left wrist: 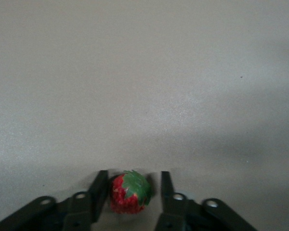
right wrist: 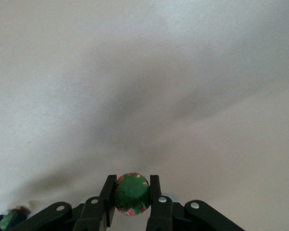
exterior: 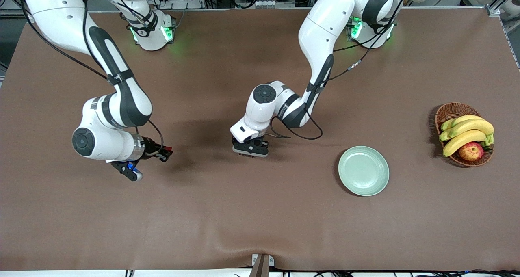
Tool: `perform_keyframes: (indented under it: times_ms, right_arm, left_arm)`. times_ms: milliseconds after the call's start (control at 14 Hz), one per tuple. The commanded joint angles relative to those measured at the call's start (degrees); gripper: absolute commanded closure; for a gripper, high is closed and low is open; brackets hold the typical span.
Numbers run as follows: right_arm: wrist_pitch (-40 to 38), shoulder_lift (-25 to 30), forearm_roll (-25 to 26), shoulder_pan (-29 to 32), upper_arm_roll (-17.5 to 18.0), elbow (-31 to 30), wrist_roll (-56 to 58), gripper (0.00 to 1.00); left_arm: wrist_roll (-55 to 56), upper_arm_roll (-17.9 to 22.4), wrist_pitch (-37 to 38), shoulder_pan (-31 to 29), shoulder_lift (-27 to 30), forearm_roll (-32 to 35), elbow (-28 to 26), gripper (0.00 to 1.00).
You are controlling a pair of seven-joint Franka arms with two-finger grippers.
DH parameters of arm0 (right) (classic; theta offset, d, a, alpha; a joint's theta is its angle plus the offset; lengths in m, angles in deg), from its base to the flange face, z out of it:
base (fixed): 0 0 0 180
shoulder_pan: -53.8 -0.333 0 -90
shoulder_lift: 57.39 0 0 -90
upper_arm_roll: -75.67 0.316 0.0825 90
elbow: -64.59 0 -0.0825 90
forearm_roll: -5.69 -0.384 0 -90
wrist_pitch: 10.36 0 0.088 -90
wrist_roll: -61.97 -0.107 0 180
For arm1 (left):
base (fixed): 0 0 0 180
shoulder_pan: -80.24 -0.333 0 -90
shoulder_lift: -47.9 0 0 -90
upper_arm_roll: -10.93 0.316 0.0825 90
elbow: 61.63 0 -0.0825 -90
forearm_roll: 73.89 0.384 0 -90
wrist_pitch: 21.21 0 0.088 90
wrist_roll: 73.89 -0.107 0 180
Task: Collect all strawberries into plate
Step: 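Grasp the middle strawberry with the left gripper while the right gripper holds another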
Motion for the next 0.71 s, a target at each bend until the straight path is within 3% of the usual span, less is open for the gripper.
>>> perform_keyframes:
  times_ms: [0,71,499,641]
  right_arm:
    - [0.1,-0.7,-1.4,-0.6,-0.3,1.3,-1.2,1.0]
    - [0.4,-0.7,-1.5,-1.2,-0.3,1.3,-2.5,1.0]
    - [2.3,-3.9,-3.9,-7.7,-0.3,6.7,-14.0,1.0]
    - [4.0,-5.1,-3.9,-9.4,-0.3,7.4,-17.2,1.0]
  left_arm:
    - [2.3,1.0,-0.6,1.2,-1.2,-0.3,1.5,0.9]
    - [3.0,1.0,-0.6,1.2,-1.1,-0.3,1.4,1.0]
    - [5.2,0.9,0.6,-1.7,4.4,-0.8,0.3,1.0]
    - [5.8,0.9,5.6,-3.7,7.8,-0.8,0.1,1.0]
